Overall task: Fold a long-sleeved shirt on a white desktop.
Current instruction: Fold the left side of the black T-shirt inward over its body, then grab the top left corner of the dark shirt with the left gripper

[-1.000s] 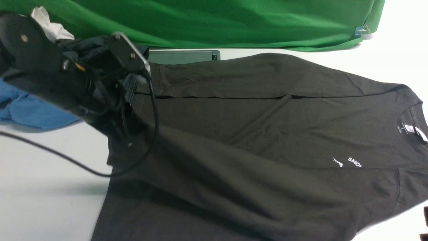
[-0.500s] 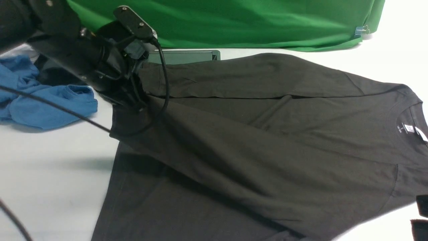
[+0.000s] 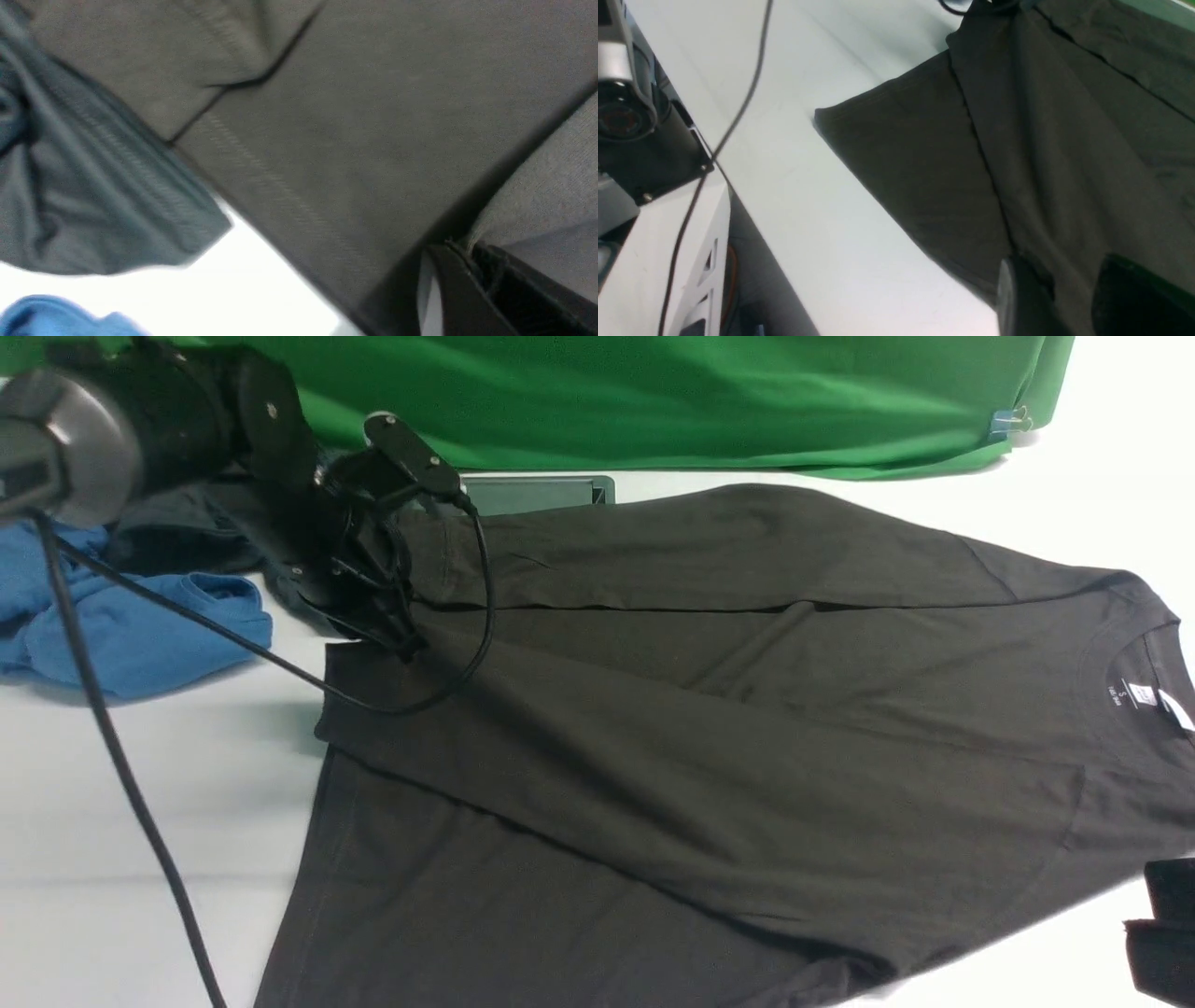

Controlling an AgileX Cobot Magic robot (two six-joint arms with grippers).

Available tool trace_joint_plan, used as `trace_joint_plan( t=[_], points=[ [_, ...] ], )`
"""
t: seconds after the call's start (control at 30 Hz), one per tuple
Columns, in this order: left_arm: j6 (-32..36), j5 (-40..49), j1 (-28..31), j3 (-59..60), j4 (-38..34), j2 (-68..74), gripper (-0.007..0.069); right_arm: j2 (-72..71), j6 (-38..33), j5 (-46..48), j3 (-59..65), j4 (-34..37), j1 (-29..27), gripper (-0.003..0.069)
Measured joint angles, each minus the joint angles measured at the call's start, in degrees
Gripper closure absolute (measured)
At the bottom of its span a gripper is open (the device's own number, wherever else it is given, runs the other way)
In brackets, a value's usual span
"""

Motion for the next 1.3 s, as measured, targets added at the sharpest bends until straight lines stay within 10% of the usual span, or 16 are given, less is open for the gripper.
trace_joint_plan(
  t=[0.43, 0.53, 0.7, 0.83, 1.3],
  points=[
    [-9.08, -2.75, 0.00, -0.05, 6.32, -0.76, 0.0111, 2.06, 12.81, 2.43, 0.00, -4.36, 0.00, 0.0417],
    [-12.63, -1.34, -0.61, -0.05, 6.32, -4.15, 0.0158, 3.85, 16.71, 6.01, 0.00, -8.30, 0.00, 0.0417],
    [-14.01, 3.76, -6.95, 0.36, 1.97, -15.33, 0.0557, 12.99, 22.06, 10.08, 0.00, -16.90, 0.00, 0.0417],
    [-15.24, 3.37, -13.30, 6.10, -0.13, -23.95, 0.0608, 20.81, 21.11, 9.74, 0.00, -18.84, -3.78, 0.0417],
    [-20.07, -6.66, -28.93, 43.65, -2.35, -46.37, 0.0610, 37.88, 2.60, 0.86, 0.29, 4.43, -56.99, 0.0328]
  ],
)
